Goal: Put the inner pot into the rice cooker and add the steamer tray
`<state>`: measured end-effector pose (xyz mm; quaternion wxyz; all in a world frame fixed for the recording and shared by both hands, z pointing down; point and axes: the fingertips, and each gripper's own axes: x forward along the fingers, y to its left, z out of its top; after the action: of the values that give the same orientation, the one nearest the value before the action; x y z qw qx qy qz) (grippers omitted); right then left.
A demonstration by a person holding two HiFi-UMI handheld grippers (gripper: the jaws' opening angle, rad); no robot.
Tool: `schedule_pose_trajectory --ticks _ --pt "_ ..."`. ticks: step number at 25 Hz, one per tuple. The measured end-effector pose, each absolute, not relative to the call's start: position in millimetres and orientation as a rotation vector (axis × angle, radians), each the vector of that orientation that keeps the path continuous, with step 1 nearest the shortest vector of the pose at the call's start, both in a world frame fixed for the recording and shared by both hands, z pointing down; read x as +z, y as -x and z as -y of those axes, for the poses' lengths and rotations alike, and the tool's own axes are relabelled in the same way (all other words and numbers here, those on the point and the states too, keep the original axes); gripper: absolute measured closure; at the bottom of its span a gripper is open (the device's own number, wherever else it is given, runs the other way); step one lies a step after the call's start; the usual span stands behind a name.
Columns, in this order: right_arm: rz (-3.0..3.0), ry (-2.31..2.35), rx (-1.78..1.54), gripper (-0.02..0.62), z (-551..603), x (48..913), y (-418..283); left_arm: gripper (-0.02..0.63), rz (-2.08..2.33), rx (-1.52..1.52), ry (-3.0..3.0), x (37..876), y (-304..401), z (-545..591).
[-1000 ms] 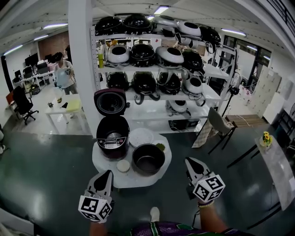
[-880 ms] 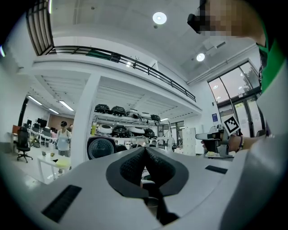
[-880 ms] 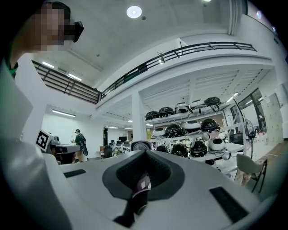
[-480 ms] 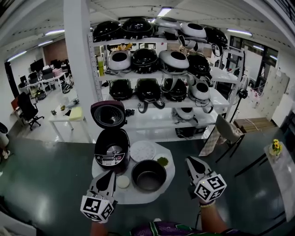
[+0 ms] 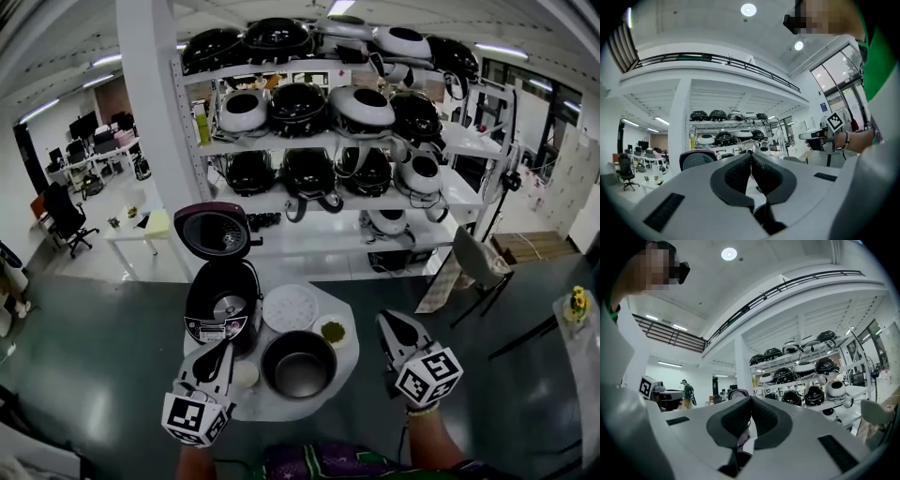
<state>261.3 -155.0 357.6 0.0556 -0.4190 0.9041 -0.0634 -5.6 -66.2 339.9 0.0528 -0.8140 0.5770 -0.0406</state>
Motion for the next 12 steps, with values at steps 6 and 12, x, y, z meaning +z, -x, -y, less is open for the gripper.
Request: schedule_pose_trajectory --ticks 6,12 --pt "-2.746 1.265 -0.217 0.588 169.5 372.4 -271.9 0.583 -1.779 -0.029 2.557 348.4 1.8 82.2" --pt "-2.751 1.254 -0.241 0.588 168.0 381.7 -265.7 0.58 -1.768 0.01 2.645 365.1 7.1 94.2"
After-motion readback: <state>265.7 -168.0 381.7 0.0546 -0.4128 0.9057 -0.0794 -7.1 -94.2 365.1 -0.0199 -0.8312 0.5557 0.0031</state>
